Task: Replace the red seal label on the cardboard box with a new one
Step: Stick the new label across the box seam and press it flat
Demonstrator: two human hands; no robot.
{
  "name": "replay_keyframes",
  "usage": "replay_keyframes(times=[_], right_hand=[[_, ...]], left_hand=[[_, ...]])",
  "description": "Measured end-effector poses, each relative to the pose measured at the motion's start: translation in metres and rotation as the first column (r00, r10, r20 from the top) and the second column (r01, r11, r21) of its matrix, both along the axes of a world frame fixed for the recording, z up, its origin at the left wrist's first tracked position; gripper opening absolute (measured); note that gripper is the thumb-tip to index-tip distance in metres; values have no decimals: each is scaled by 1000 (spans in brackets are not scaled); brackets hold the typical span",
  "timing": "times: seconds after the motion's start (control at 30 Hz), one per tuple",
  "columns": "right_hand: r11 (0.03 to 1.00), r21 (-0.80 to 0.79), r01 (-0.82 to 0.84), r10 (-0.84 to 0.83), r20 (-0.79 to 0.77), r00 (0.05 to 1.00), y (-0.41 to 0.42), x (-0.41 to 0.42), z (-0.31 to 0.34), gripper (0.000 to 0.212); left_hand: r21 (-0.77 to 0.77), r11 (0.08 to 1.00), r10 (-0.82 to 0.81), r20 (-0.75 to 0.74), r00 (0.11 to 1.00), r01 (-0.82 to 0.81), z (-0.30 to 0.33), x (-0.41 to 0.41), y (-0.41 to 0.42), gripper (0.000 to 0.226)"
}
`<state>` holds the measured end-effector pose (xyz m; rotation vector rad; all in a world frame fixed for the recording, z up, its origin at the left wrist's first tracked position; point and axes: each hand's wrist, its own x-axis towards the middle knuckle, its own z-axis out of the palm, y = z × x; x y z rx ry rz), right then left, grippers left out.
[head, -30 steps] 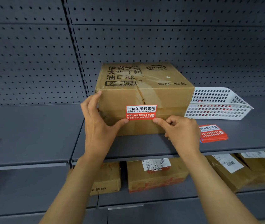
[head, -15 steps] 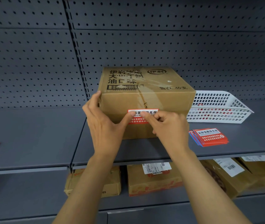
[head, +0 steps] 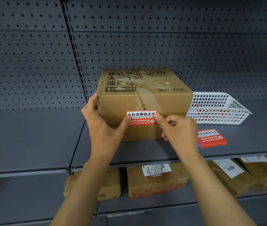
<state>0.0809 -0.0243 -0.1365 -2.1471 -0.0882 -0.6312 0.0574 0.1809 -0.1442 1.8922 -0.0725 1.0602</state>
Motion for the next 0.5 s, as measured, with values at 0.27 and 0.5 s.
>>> replay_keyframes(times=[0.27, 0.5], right_hand=[[975, -222, 3, 11, 63, 998, 25, 0, -8, 69], [980, -192, 58, -53, 29, 998, 4, -2, -14, 70]], left_hand=[[115, 990, 87, -46, 995, -81, -4, -1, -5, 114], [78, 997, 4, -35, 999, -1, -8, -6, 7, 107]])
